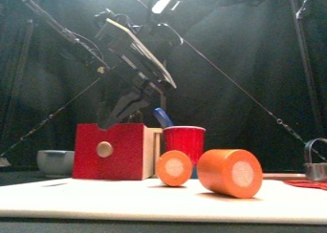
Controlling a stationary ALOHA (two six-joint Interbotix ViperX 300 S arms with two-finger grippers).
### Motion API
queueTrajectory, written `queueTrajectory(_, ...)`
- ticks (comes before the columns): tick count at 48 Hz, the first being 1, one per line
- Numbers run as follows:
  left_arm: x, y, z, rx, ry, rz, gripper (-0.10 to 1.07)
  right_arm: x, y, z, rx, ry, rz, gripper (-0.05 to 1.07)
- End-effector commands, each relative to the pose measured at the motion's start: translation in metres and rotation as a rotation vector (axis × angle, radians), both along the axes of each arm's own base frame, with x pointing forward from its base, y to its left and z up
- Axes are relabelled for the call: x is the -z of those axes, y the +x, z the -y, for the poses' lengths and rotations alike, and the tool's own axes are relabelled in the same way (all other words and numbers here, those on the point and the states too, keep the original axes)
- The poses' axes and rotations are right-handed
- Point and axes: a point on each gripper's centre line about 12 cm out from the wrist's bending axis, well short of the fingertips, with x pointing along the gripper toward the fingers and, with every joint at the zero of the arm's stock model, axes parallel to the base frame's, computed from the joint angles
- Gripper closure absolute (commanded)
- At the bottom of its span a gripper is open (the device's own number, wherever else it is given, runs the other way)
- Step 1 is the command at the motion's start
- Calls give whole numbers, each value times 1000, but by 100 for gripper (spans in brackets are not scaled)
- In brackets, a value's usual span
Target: Close drawer
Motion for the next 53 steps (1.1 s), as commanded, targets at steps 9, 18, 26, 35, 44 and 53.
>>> queueTrajectory(9, -9, 6, -5, 43, 5, -28, 21, -6, 14, -2, -2, 27, 16, 95)
queueTrajectory(18, -16, 6, -8, 82, -1, -109, 21, 3, 16, -2, -2, 25, 3, 95)
queueTrajectory(26, -23, 12, -14, 122, -33, -152, 21, 6, 16, -1, -1, 21, -4, 95)
queueTrajectory(35, -16, 20, -11, 187, -132, -200, 22, 14, 19, -1, 3, 18, -18, 95)
queueTrajectory(44, -12, 24, -4, 224, -179, -199, 22, 23, 23, 2, 32, -13, -58, 95)
queueTrajectory(53, -8, 23, -3, 229, -185, -211, 22, 24, 25, 5, 42, -56, -72, 95)
